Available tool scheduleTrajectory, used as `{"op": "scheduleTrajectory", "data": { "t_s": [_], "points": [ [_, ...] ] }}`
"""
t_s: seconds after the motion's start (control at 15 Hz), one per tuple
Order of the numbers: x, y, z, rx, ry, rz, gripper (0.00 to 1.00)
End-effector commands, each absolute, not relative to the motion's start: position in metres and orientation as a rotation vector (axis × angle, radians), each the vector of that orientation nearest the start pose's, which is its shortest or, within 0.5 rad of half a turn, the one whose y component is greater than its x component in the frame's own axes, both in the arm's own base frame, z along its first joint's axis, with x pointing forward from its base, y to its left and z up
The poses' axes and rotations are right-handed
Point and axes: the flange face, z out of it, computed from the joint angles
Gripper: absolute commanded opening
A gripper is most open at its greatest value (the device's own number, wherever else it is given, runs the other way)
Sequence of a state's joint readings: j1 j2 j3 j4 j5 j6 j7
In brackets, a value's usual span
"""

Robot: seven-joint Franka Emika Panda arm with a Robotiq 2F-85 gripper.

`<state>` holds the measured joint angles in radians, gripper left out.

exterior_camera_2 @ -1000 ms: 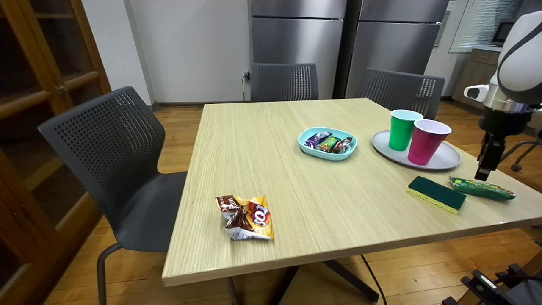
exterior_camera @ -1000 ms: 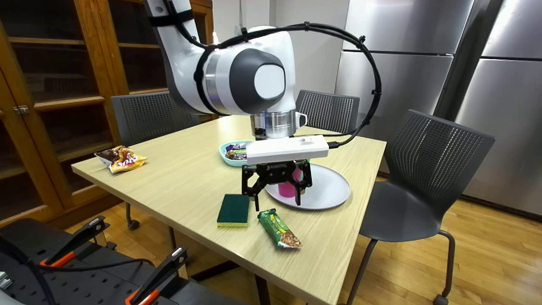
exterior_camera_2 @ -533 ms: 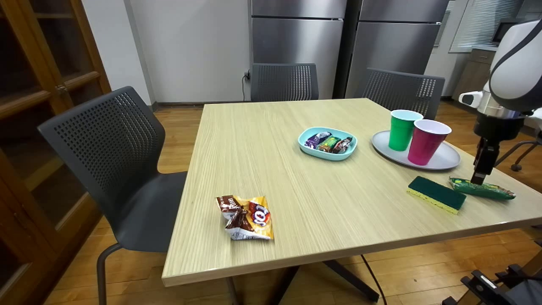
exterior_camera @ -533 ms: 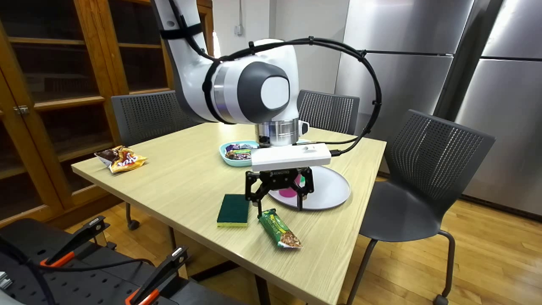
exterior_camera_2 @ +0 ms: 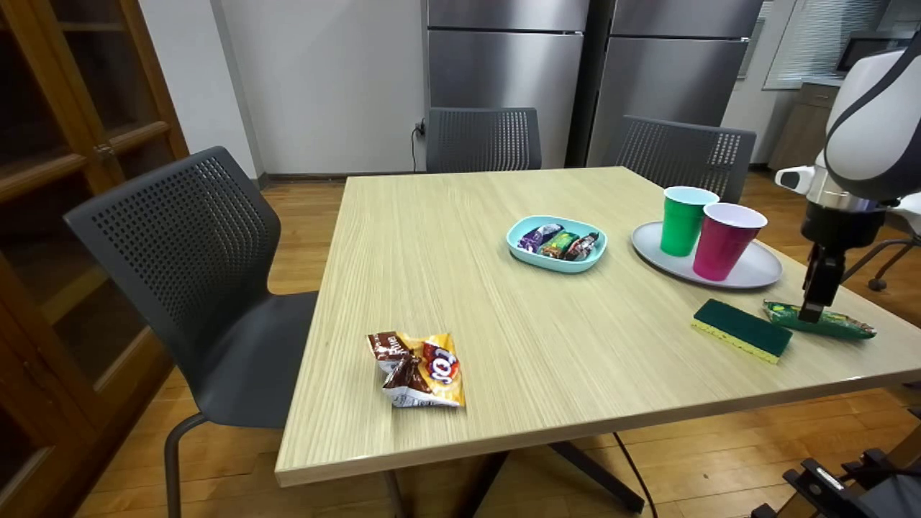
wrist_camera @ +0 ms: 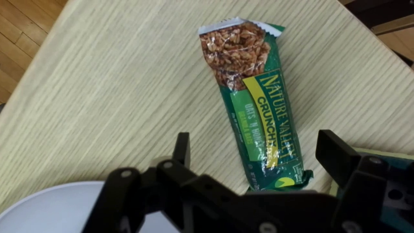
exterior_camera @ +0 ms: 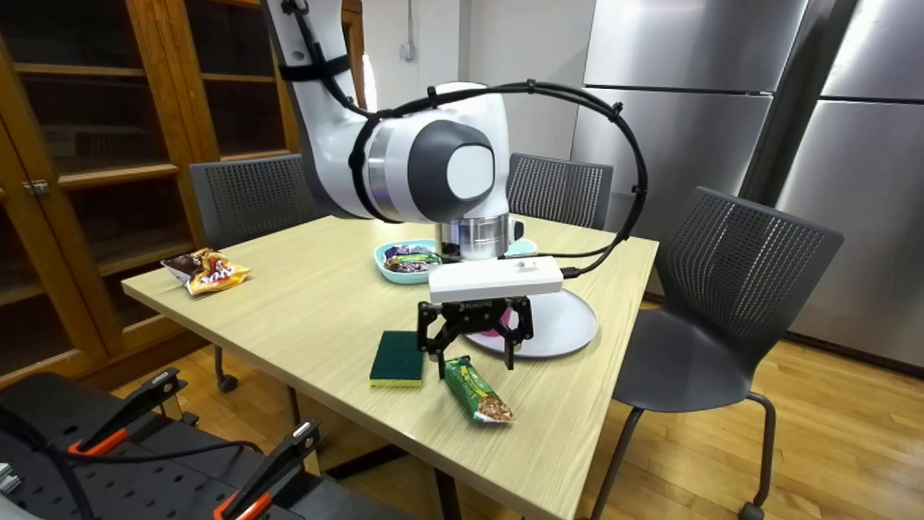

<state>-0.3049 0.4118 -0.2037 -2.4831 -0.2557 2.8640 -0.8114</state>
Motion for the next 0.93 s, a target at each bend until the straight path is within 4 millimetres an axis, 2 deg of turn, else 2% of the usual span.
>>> {"op": "scheduleTrajectory", "data": {
  "t_s": [0.0,0.27,0.33,0.4,0.47,0.87],
  "points": [
    [0.4018,-0.2235,0.124,-3.088,-0.958,0.189,1.0],
    [0.4004,-0.2231,0.12,-3.082,-0.96,0.205,1.0],
    [0.4005,-0.2229,0.12,-3.08,-0.962,0.204,0.75],
    [0.4006,-0.2229,0.1199,-3.08,-0.962,0.204,0.73],
    [0.4007,-0.2228,0.1197,-3.08,-0.962,0.204,0.66],
    [0.399,-0.2204,0.1238,-3.077,-0.969,0.193,0.18]
  ]
}}
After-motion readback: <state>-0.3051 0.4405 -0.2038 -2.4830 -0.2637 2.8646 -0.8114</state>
